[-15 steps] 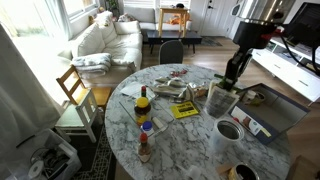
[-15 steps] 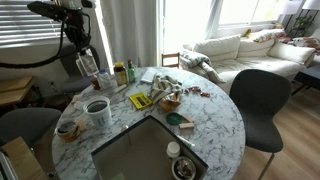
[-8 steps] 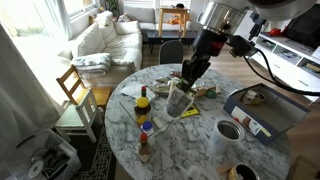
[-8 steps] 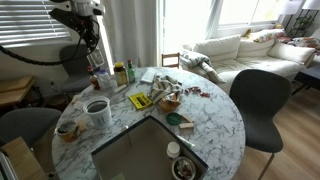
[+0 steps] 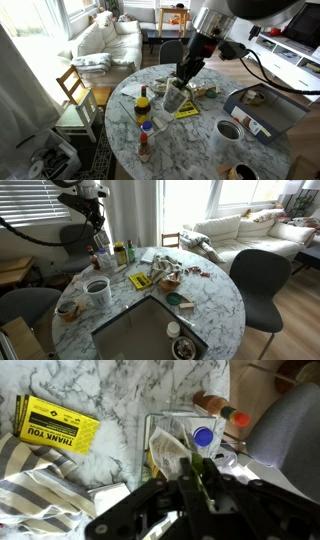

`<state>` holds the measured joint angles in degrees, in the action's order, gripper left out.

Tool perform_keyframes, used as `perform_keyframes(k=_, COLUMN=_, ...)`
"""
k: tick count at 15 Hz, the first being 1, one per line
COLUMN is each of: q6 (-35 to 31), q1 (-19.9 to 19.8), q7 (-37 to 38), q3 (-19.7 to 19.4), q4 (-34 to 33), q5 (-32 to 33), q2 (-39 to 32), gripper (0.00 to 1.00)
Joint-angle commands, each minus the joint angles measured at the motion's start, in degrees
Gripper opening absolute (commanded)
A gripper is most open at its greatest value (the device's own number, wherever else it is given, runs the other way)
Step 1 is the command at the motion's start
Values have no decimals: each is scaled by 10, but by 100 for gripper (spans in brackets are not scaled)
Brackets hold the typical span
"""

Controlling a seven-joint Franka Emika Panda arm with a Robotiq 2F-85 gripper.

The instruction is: Put the packet in the cup into the container

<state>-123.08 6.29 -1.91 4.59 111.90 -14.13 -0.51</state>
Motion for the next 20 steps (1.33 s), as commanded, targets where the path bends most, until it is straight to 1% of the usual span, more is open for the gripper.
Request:
perform_keyframes(k=1, q6=-58, q1=2, q7=45, q3=7, q4=-22, q5=45, q2=-53, gripper=4)
perform_keyframes(k=3, q6=-82, q1=4, q7=61, q3=9, q4=-32, q5=44, q2=-76, gripper=4)
perform_keyframes(k=8, q6=-119, q1=15, q7=102, q3=16, q4=-51, q5=56, q2=-127, gripper=4)
perform_keyframes(k=13, q6=-111, q1=33, q7=151, q3=13, q4=-69, q5=83, q2=-168, gripper=4)
perform_keyframes(k=20, q6=-111, q1=43, q7=192, q3=12, q4=-83, q5=73, q2=-203, gripper=4)
